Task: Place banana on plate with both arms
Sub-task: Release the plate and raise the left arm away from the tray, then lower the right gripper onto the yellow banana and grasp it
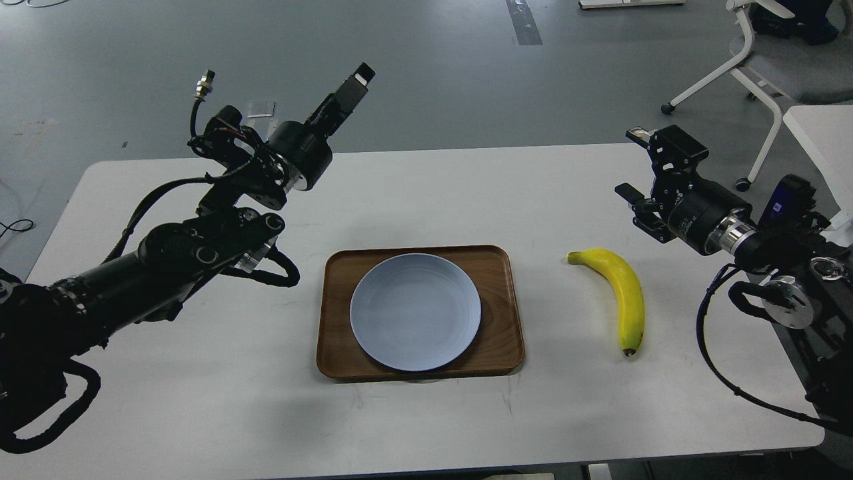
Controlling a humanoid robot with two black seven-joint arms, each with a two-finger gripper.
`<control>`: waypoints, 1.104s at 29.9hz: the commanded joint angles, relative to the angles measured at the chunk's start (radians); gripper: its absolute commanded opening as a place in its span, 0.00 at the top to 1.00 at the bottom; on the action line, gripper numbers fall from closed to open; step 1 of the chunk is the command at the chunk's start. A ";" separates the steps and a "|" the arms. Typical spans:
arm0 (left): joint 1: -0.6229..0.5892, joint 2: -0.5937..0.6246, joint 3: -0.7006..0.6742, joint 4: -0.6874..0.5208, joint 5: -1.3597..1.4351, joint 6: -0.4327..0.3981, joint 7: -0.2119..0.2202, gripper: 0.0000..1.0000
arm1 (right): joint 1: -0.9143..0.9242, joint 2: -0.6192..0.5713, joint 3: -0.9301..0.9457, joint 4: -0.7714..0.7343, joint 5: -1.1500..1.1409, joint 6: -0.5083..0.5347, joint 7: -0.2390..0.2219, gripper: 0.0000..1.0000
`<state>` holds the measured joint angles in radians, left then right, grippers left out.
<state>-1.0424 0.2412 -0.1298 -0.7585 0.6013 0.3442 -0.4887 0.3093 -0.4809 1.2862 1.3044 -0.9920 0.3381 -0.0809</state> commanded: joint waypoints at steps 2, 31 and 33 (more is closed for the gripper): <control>-0.057 0.044 -0.039 0.001 -0.300 -0.191 0.000 0.02 | -0.001 -0.194 -0.082 0.110 -0.299 -0.001 0.012 0.03; 0.070 0.096 -0.258 -0.001 -0.436 -0.334 0.272 0.02 | -0.001 -0.217 -0.499 0.064 -0.754 0.010 -0.095 0.31; 0.071 0.098 -0.258 -0.001 -0.434 -0.333 0.272 0.02 | 0.002 -0.212 -0.502 0.059 -0.770 0.010 -0.095 0.69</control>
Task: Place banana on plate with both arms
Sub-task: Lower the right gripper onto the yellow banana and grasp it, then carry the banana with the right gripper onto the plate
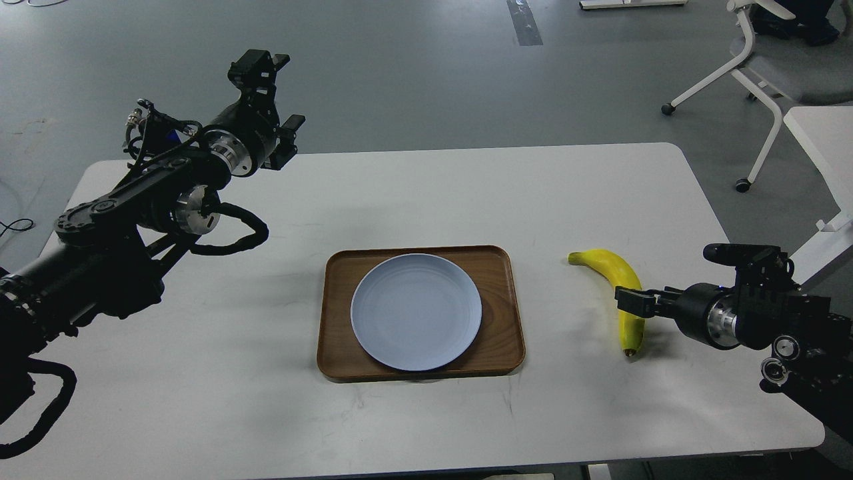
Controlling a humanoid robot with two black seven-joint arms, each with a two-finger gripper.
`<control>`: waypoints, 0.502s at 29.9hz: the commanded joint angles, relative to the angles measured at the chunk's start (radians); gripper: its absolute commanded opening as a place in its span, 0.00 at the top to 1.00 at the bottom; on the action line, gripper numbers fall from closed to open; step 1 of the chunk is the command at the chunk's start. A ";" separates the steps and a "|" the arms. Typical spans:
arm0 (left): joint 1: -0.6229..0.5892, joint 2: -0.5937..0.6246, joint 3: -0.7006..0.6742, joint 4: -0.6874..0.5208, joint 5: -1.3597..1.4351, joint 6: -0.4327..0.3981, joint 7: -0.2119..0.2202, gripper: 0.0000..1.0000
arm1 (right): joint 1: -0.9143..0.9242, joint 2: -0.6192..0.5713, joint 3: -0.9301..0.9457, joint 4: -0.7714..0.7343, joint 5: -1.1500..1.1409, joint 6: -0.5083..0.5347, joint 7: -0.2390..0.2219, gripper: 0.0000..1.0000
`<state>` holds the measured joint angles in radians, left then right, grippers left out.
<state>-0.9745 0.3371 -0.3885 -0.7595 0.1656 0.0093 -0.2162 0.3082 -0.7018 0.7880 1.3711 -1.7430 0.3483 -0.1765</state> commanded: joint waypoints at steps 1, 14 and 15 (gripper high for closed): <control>0.003 0.002 0.000 0.000 0.002 0.001 0.000 0.02 | 0.005 0.008 -0.004 -0.007 -0.027 0.000 0.000 0.76; 0.023 0.005 0.014 0.002 0.015 0.004 -0.015 0.02 | 0.122 0.028 -0.004 0.054 -0.029 -0.006 0.031 1.00; 0.025 0.010 0.013 0.002 0.015 0.004 -0.015 0.02 | 0.141 0.028 -0.012 0.065 -0.027 -0.006 0.043 1.00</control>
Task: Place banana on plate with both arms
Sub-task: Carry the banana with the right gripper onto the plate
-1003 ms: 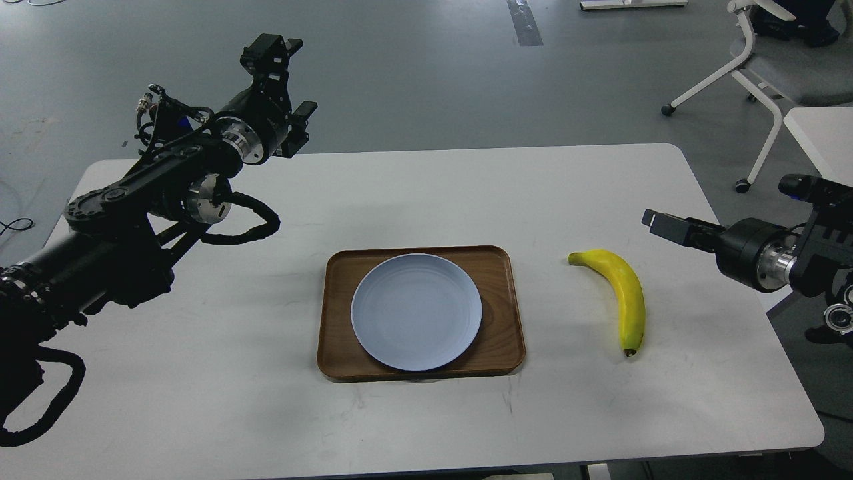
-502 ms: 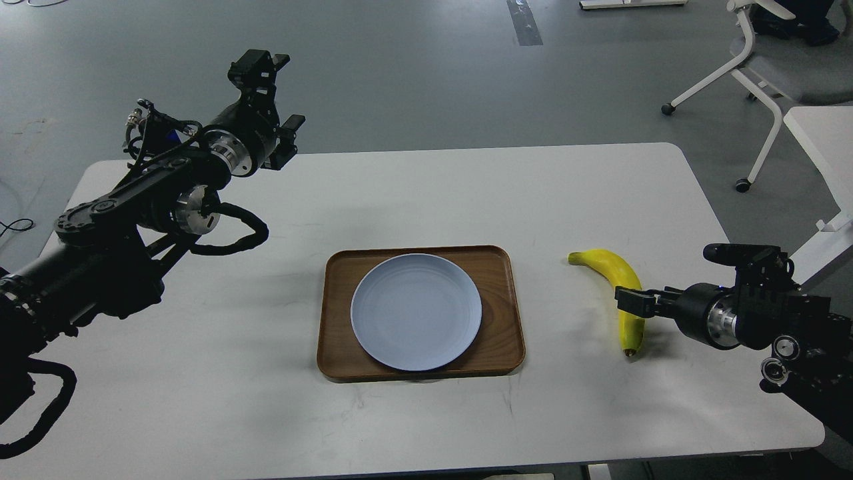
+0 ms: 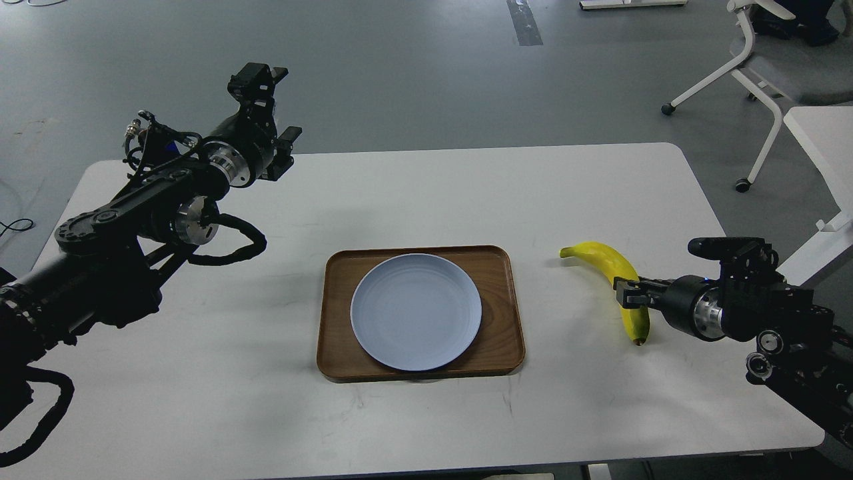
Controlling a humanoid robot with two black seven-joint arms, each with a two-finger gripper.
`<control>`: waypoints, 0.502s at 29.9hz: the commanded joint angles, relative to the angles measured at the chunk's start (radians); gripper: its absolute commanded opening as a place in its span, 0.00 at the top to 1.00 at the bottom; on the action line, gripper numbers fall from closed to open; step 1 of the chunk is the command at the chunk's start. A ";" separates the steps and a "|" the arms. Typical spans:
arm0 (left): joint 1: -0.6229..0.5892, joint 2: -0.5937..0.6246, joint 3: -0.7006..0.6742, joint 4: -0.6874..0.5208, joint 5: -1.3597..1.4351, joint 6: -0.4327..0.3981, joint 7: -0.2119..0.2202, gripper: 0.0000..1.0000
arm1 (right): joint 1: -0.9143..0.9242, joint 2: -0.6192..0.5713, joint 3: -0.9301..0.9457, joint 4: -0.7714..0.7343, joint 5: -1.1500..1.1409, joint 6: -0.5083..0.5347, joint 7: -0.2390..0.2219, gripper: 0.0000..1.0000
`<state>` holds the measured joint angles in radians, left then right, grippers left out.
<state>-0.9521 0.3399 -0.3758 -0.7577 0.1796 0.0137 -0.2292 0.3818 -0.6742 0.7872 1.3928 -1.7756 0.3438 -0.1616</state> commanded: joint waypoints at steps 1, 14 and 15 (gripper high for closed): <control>0.001 0.011 0.000 0.000 0.001 0.000 -0.002 0.02 | 0.089 0.004 -0.023 0.052 0.007 0.000 0.046 1.00; 0.013 0.040 0.002 0.000 0.000 0.002 -0.002 0.02 | 0.471 0.283 -0.497 -0.023 -0.004 0.004 0.159 1.00; 0.013 0.044 0.002 0.000 0.000 0.002 -0.002 0.02 | 0.471 0.291 -0.500 -0.034 -0.004 0.004 0.159 1.00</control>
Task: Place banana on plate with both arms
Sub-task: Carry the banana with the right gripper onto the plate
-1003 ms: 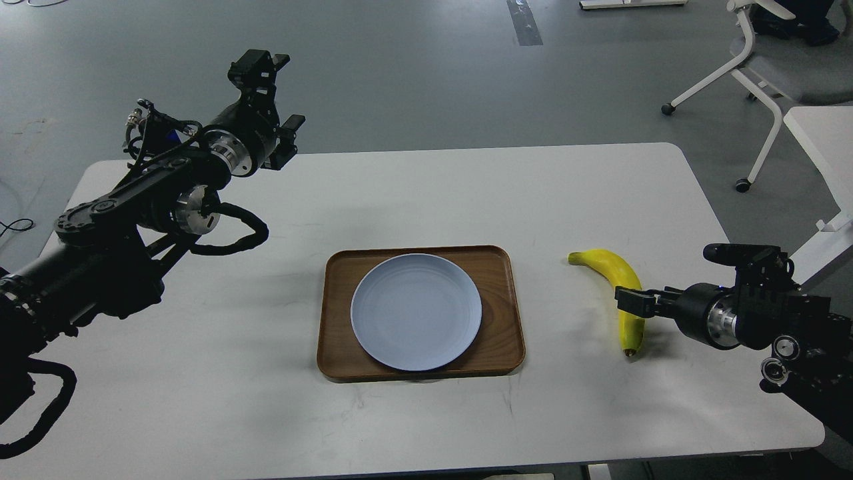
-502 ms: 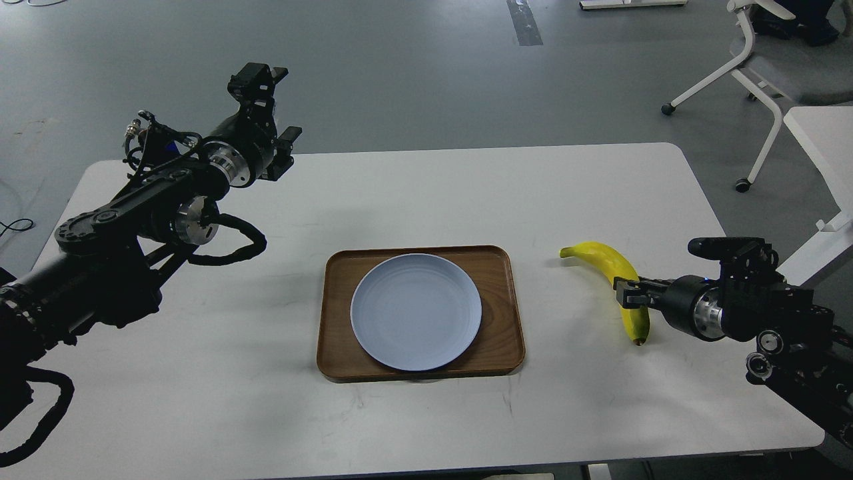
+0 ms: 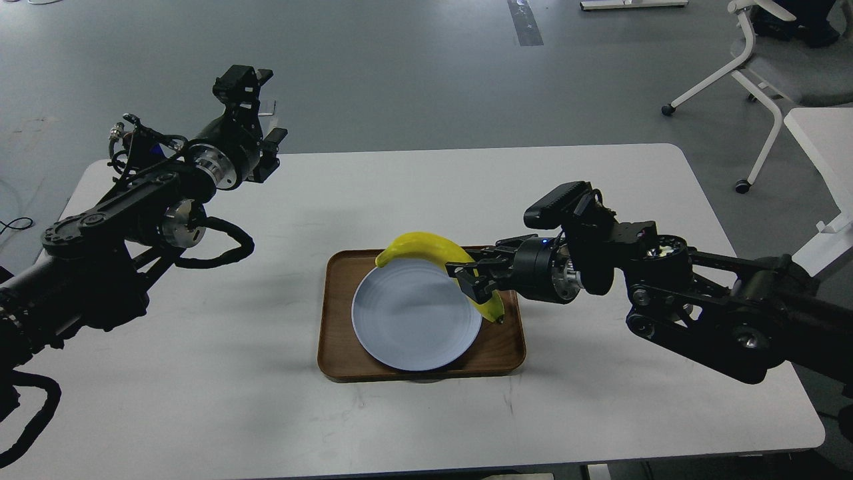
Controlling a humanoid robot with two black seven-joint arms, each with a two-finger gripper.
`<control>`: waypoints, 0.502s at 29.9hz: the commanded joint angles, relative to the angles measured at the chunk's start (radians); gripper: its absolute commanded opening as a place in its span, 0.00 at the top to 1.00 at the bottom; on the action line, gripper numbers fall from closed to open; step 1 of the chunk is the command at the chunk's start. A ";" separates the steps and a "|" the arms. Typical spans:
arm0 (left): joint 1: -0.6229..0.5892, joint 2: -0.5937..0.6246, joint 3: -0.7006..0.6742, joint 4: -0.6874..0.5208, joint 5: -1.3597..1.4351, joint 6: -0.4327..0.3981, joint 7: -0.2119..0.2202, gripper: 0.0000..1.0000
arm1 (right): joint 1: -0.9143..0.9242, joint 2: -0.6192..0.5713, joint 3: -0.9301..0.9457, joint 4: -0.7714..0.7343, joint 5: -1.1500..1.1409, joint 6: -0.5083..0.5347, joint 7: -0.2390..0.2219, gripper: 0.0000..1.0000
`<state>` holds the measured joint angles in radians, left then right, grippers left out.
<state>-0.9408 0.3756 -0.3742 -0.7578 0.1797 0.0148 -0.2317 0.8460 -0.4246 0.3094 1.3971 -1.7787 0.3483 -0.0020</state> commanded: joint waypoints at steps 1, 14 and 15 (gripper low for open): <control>0.002 0.012 0.000 0.000 0.000 -0.001 0.000 0.02 | 0.007 0.055 -0.029 -0.055 -0.001 0.000 -0.003 0.98; -0.001 0.023 -0.006 -0.002 -0.002 -0.007 0.011 0.02 | -0.011 0.078 0.019 -0.089 0.030 -0.034 -0.036 0.00; -0.001 0.022 -0.012 -0.002 -0.003 -0.010 0.009 0.02 | -0.013 0.078 0.046 -0.089 0.068 -0.043 -0.036 0.00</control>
<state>-0.9414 0.4027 -0.3785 -0.7590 0.1788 0.0077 -0.2244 0.8392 -0.3468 0.3068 1.3075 -1.7554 0.3259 -0.0370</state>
